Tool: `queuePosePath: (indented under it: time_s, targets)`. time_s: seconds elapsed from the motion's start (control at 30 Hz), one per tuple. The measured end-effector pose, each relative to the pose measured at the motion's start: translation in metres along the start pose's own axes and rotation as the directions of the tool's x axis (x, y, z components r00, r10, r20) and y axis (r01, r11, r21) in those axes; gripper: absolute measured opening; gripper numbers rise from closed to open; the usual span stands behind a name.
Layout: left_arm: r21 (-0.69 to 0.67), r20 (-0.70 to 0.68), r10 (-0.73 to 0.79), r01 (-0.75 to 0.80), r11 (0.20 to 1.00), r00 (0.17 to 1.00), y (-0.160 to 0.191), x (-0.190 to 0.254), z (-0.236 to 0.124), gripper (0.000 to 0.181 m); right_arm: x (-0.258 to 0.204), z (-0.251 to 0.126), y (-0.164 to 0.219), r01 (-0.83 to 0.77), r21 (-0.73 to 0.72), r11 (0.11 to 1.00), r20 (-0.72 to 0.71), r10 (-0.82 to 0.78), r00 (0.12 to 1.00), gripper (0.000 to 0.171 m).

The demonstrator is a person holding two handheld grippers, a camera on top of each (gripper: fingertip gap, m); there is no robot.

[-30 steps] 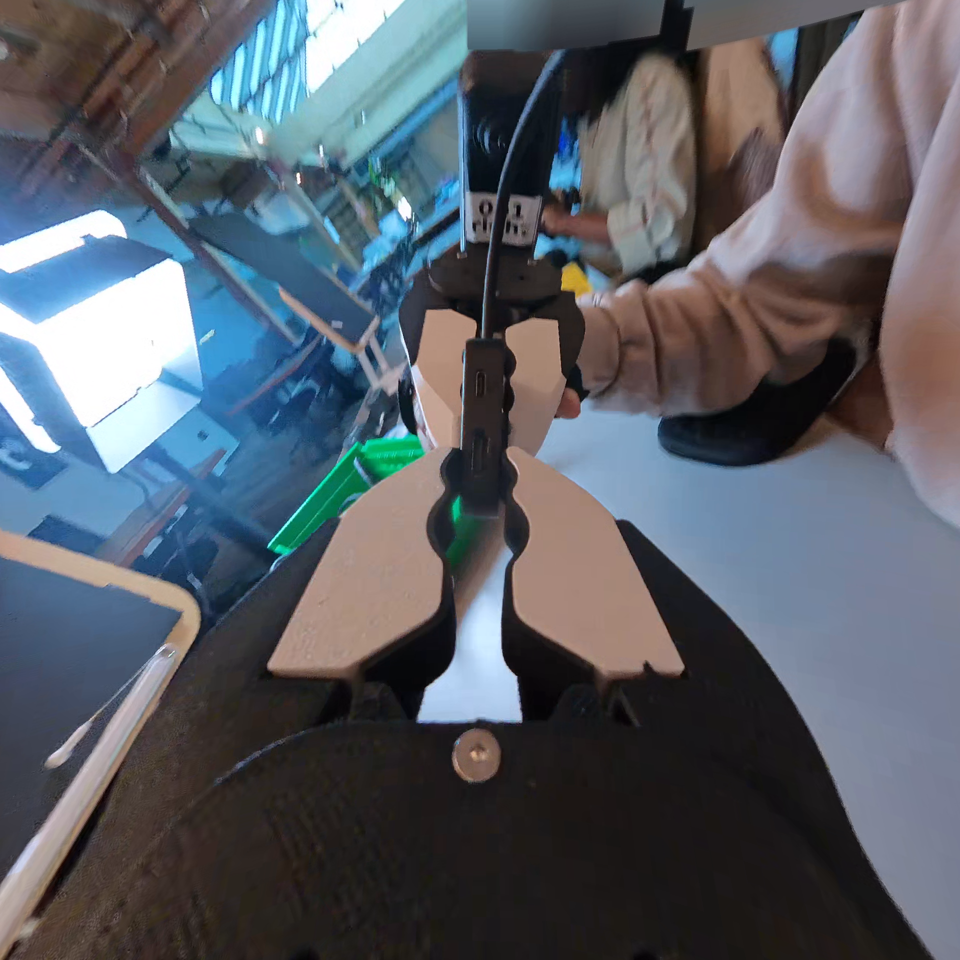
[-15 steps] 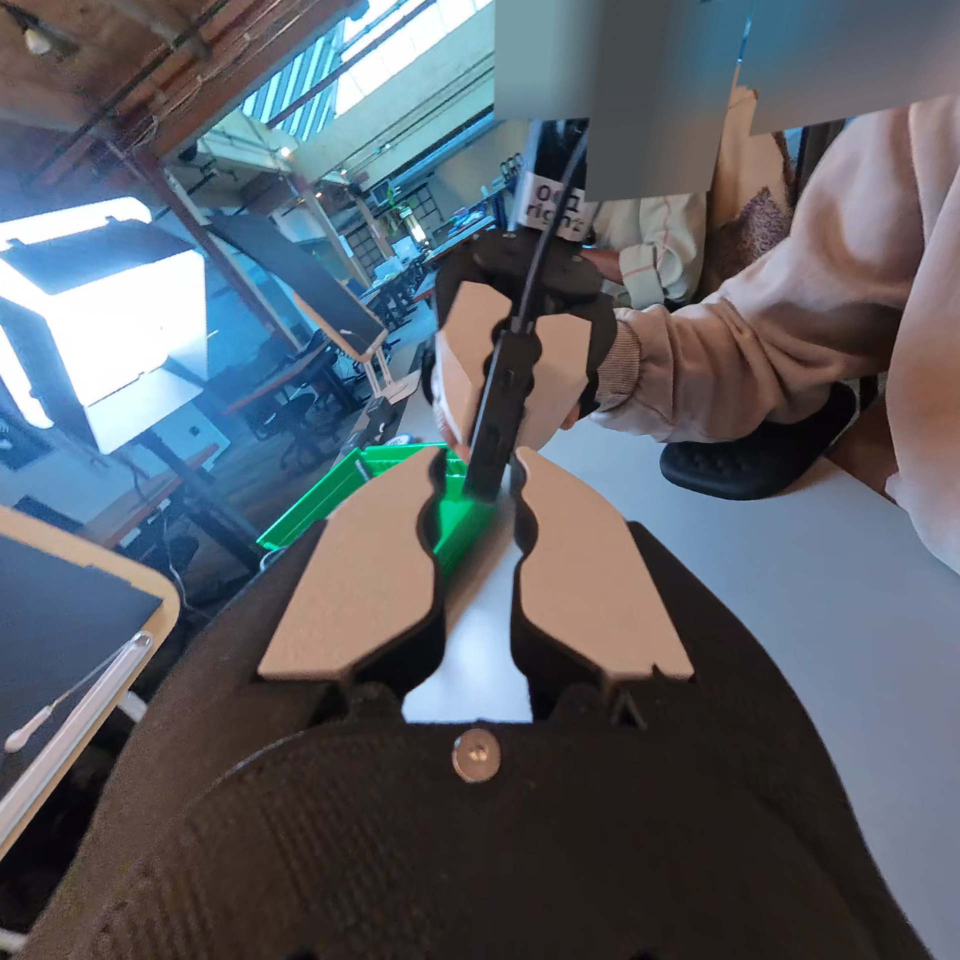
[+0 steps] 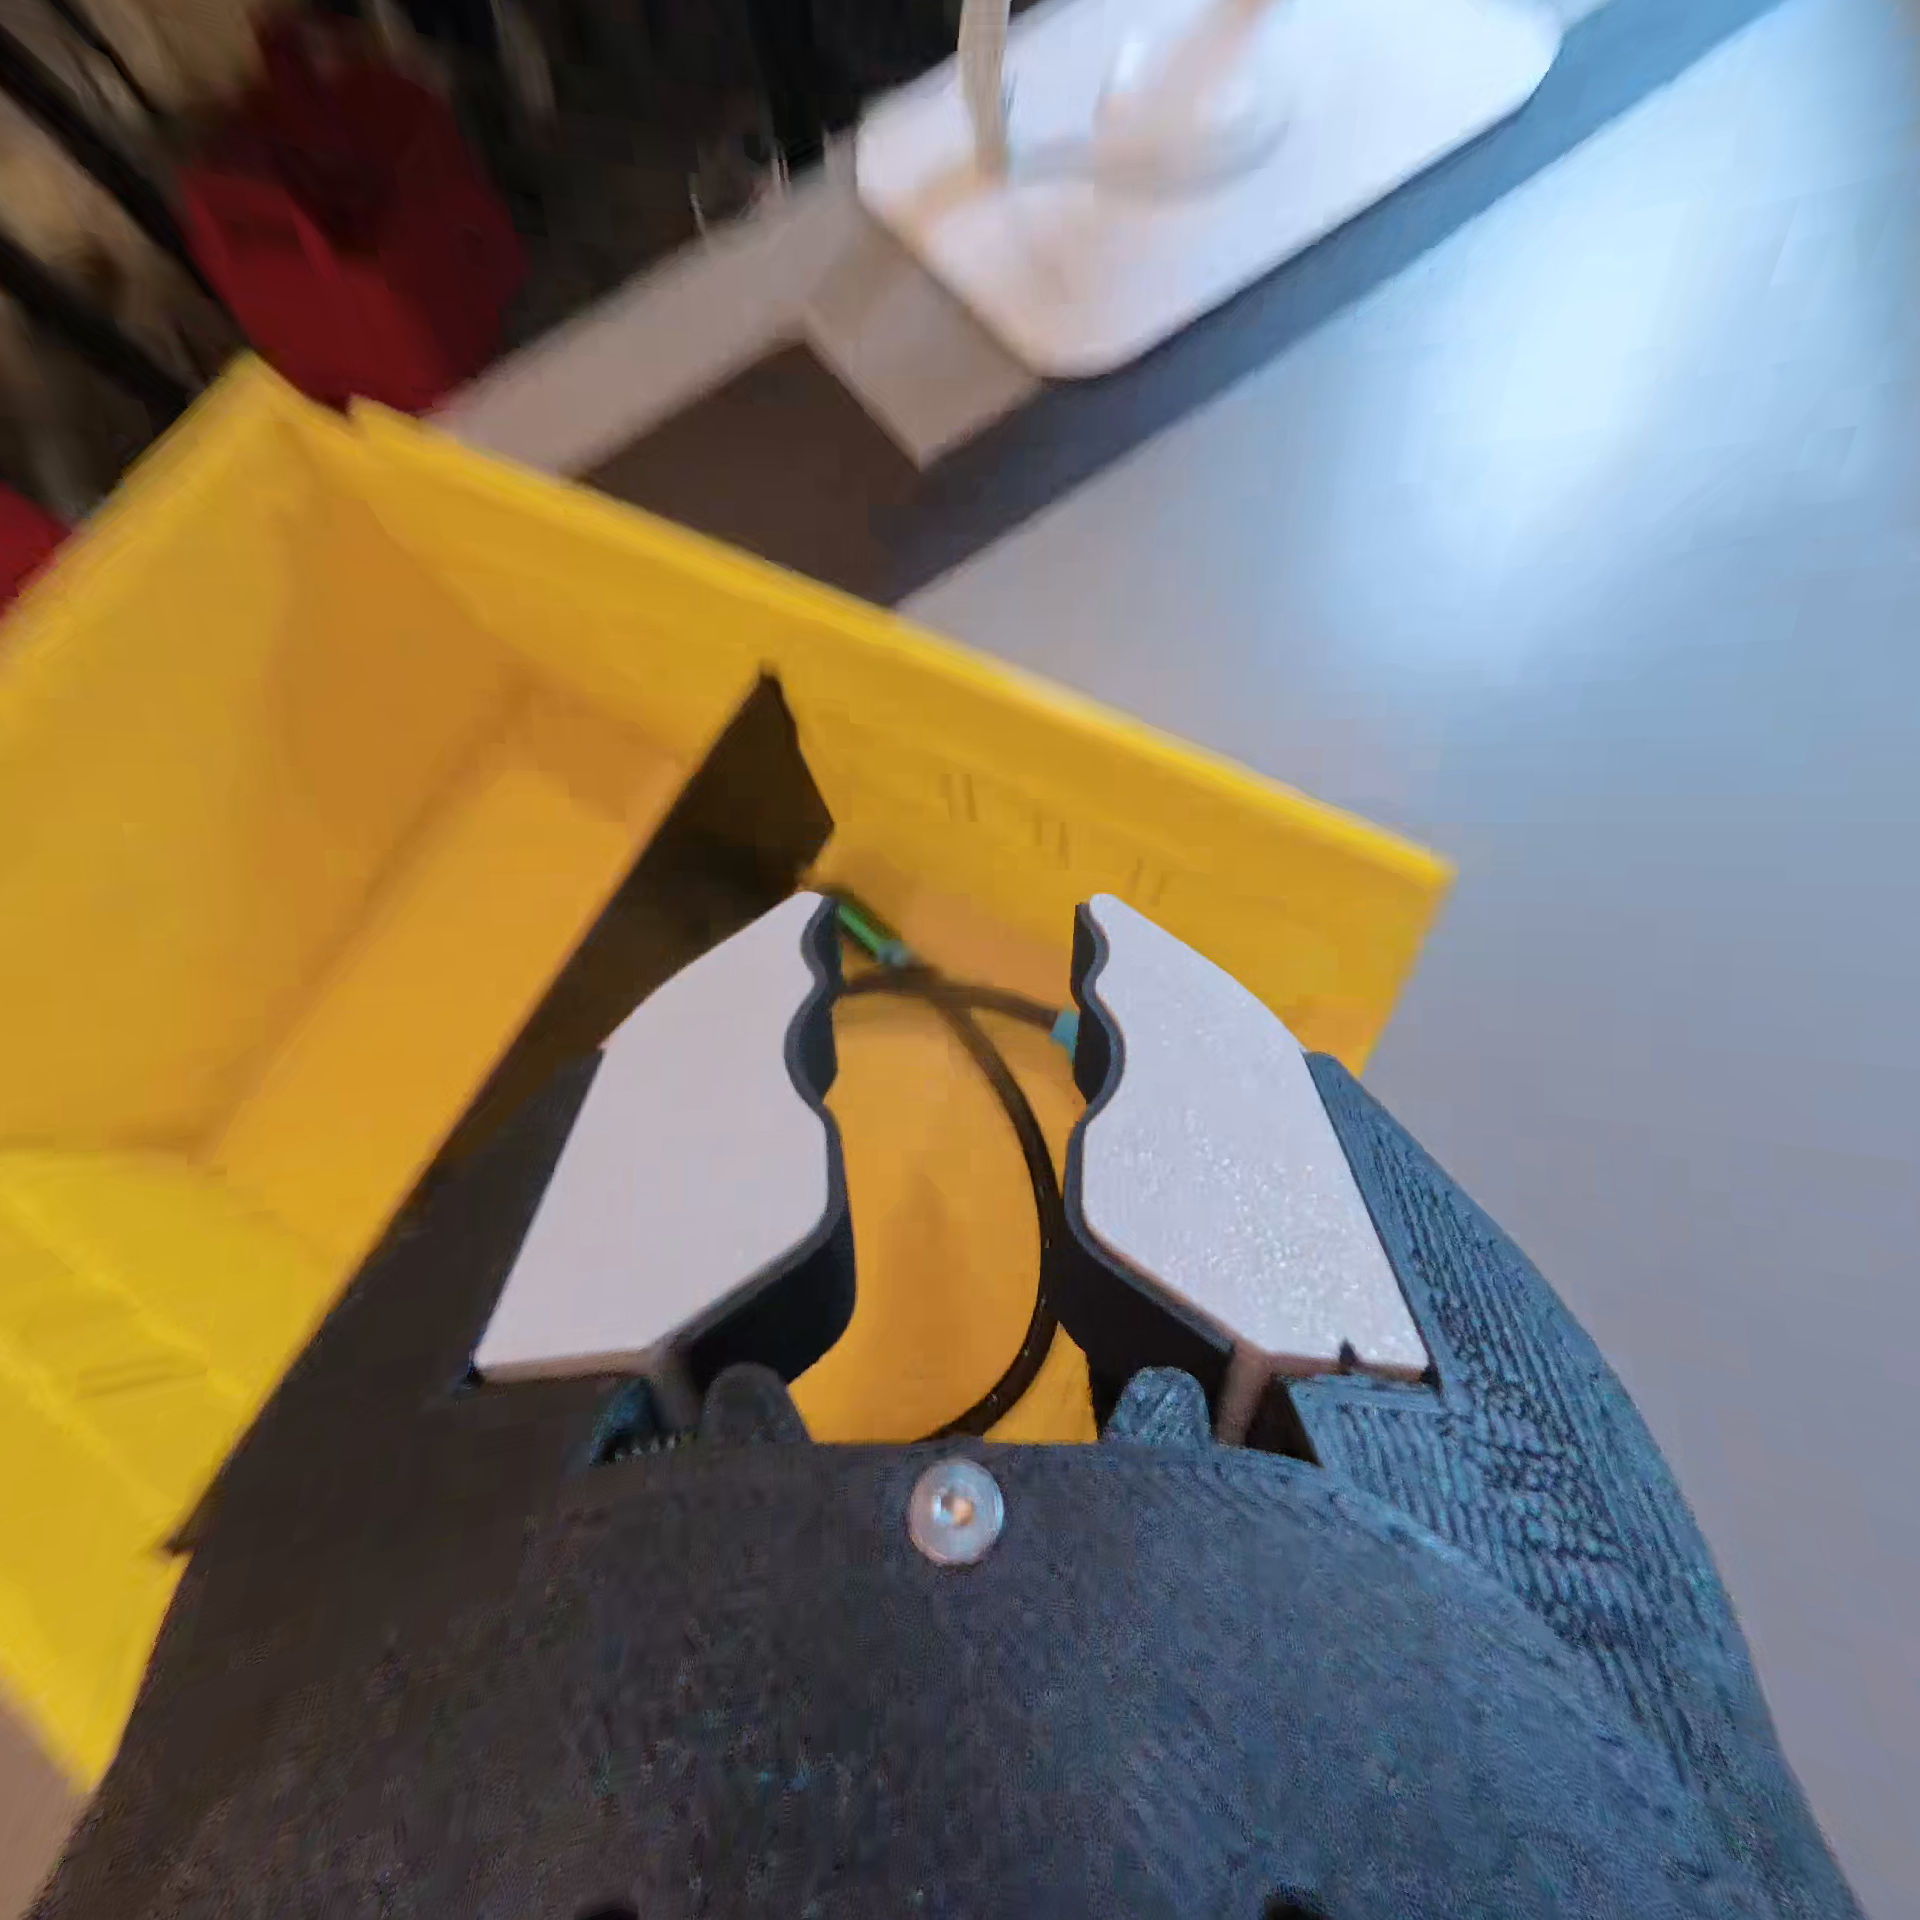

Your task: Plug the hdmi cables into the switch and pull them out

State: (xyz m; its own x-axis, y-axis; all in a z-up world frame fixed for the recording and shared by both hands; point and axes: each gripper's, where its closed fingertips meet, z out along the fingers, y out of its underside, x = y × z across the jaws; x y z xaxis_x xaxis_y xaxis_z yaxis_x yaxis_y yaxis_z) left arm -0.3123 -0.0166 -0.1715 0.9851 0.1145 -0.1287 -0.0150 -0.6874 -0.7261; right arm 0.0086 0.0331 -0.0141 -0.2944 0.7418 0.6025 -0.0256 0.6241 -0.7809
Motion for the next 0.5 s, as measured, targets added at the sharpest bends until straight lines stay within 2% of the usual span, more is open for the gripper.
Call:
queuePosePath:
  time_s: [0.1,0.2,0.33,0.4,0.5]
  targets:
    - [-0.195,-0.001,-0.061,0.059,0.979,0.998,0.049,-0.009,0.03,0.047,0.003,0.0,0.006,-0.022,-0.002,1.0,0.001,0.022,1.0,0.014]
    - [-0.3,-0.039,-0.069,0.054,0.952,0.997,0.074,-0.003,0.04,0.047,0.007,-0.001,0.009,-0.048,0.004,0.999,0.004,0.048,0.999,0.015]
    - [-0.318,-0.079,-0.102,0.072,0.945,0.992,0.078,0.002,0.041,0.035,0.008,-0.001,0.011,-0.062,0.004,0.998,0.004,0.062,0.998,0.014]
    - [-0.326,-0.12,-0.064,0.021,0.945,0.991,0.078,0.008,0.04,0.027,0.006,0.001,0.011,-0.059,0.0,0.998,0.006,0.059,0.998,0.015]
    - [-0.371,-0.096,-0.006,-0.03,0.928,0.995,0.081,0.005,0.035,0.015,0.006,0.001,0.011,-0.052,-0.005,0.999,0.0,0.052,0.999,0.014]
